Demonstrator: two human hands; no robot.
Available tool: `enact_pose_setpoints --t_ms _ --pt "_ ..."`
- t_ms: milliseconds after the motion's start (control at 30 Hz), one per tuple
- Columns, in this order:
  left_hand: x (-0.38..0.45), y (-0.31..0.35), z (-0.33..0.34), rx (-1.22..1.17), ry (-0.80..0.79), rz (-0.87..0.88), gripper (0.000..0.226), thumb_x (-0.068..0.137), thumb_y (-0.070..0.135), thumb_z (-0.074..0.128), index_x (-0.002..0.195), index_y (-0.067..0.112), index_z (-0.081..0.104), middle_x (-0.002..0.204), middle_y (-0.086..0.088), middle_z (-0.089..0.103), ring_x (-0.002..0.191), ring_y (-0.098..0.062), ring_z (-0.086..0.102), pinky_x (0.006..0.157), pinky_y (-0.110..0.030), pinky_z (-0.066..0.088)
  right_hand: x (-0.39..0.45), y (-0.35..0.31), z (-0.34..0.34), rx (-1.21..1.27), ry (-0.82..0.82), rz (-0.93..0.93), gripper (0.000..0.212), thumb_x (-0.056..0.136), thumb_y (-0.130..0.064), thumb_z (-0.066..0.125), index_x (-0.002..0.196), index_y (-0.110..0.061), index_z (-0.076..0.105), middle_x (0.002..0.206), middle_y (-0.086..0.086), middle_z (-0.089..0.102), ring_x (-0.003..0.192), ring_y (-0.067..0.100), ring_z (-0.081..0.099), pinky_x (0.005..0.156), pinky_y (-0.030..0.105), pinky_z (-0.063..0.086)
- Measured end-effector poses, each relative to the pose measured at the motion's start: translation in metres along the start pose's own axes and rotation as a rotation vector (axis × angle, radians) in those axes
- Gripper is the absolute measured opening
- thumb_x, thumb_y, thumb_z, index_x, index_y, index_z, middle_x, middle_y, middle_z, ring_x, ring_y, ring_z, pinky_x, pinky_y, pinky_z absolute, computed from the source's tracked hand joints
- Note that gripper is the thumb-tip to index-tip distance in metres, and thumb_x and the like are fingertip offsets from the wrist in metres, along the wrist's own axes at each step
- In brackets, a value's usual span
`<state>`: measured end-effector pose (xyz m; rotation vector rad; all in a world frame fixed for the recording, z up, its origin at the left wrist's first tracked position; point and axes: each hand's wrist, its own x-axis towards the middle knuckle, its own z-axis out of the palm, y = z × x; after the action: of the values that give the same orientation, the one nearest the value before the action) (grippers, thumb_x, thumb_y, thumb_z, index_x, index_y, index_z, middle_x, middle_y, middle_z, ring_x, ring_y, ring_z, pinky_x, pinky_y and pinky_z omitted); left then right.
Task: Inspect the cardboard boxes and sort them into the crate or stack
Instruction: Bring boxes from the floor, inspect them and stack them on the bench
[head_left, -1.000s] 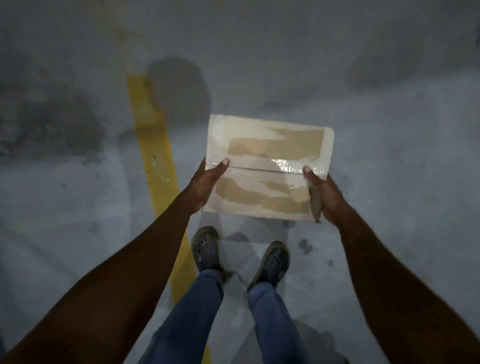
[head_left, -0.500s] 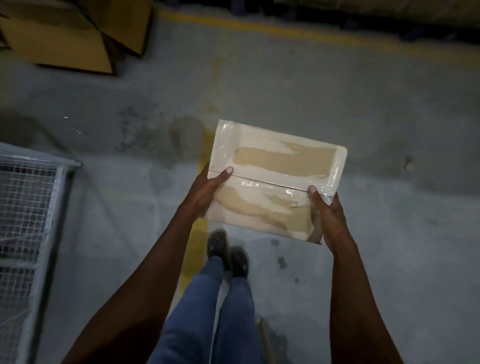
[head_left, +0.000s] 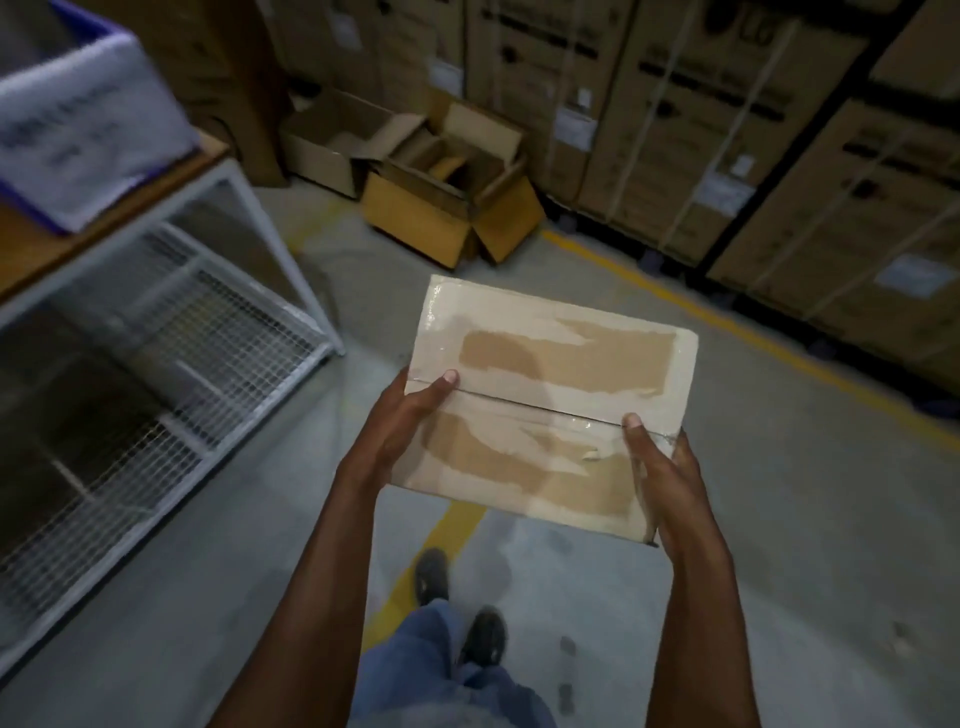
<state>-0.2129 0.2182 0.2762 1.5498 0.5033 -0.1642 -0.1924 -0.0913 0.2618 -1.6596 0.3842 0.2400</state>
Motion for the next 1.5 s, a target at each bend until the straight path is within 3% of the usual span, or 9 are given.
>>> enact_pose_setpoints --t_ms 133,300,600,867,1033,1167,1233,1333,1500 --pt "-0.034 -0.002 -0.064 -0.104 0.157 -0.021 0.051 0.086 0.065 0.069 0.129 0.038 0.067 0.118 0.009 0.075 0.107 -0.018 0.072 0.098 -0.048 0.056 0.003 -0.036 0.059 -0.117 -0.178 -0.076 0.054 0.082 -0.071 0.073 0.129 -0.046 0.063 0.12 -0.017 0.074 0.112 0.011 0.071 0.101 0.045 0.056" --pt "-0.069 0.006 -0.154 -0.228 0.332 0.028 0.045 0.094 0.054 0.066 0.133 0.031 0.066 0.117 0.011 0.076 0.107 -0.011 0.072 0.099 -0.039 0.055 0.0 -0.08 0.167 -0.176 -0.382 -0.15 0.043 0.084 -0.064 0.075 0.122 -0.046 0.068 0.114 -0.012 0.078 0.105 0.016 0.075 0.097 0.052 0.059" --pt "-0.137 0.001 -0.355 -0.424 0.604 0.106 0.037 0.103 0.034 0.058 0.133 0.012 0.064 0.114 -0.006 0.077 0.099 -0.019 0.075 0.067 -0.026 0.06 -0.06 -0.105 0.416 -0.233 -0.681 -0.244 0.05 0.084 -0.065 0.075 0.127 -0.038 0.069 0.115 -0.014 0.077 0.106 0.015 0.073 0.095 0.044 0.058" --pt "-0.188 -0.027 -0.498 -0.491 0.809 0.09 0.032 0.102 0.036 0.058 0.128 0.018 0.064 0.112 0.002 0.075 0.089 -0.006 0.075 0.066 -0.021 0.058 -0.135 -0.099 0.591 -0.241 -0.913 -0.227 0.033 0.093 -0.047 0.074 0.122 -0.03 0.071 0.108 -0.015 0.076 0.096 0.005 0.072 0.074 0.026 0.054" --pt "-0.176 -0.055 -0.556 -0.504 0.856 0.044 0.059 0.1 0.049 0.055 0.151 0.02 0.048 0.152 0.006 0.046 0.14 -0.016 0.042 0.112 -0.038 0.032 -0.132 -0.094 0.675 -0.276 -0.981 -0.191 0.038 0.088 -0.05 0.079 0.122 -0.035 0.07 0.116 -0.013 0.075 0.108 0.012 0.07 0.094 0.037 0.056" --pt "-0.146 -0.061 -0.598 -0.509 0.889 0.067 0.093 0.079 0.073 0.067 0.153 0.021 0.045 0.16 0.004 0.039 0.152 -0.02 0.031 0.114 -0.037 0.025 -0.115 -0.102 0.738 -0.312 -1.039 -0.158 0.043 0.09 -0.049 0.077 0.129 -0.033 0.067 0.117 -0.01 0.075 0.107 0.015 0.07 0.086 0.036 0.056" --pt "-0.126 -0.055 -0.62 -0.518 0.924 0.07 0.099 0.073 0.077 0.07 0.152 0.022 0.047 0.159 0.006 0.041 0.151 -0.019 0.031 0.115 -0.038 0.025 -0.101 -0.109 0.771 -0.317 -1.058 -0.138 0.042 0.09 -0.047 0.078 0.128 -0.032 0.067 0.117 -0.008 0.076 0.106 0.016 0.071 0.082 0.035 0.057" --pt "-0.093 -0.046 -0.654 -0.543 0.961 0.048 0.071 0.092 0.058 0.063 0.151 0.022 0.048 0.157 0.004 0.044 0.149 -0.022 0.035 0.119 -0.044 0.025 -0.082 -0.128 0.821 -0.329 -1.063 -0.112 0.044 0.088 -0.047 0.08 0.127 -0.031 0.067 0.118 -0.004 0.076 0.105 0.02 0.073 0.082 0.039 0.06" --pt "-0.046 -0.037 -0.708 -0.511 1.15 -0.066 0.074 0.077 0.073 0.073 0.132 0.023 0.067 0.12 0.002 0.072 0.11 -0.026 0.068 0.093 -0.043 0.056 -0.057 -0.158 0.901 -0.413 -1.084 -0.177 0.023 0.09 -0.047 0.078 0.104 -0.034 0.065 0.108 -0.009 0.071 0.1 0.016 0.068 0.08 0.036 0.055"
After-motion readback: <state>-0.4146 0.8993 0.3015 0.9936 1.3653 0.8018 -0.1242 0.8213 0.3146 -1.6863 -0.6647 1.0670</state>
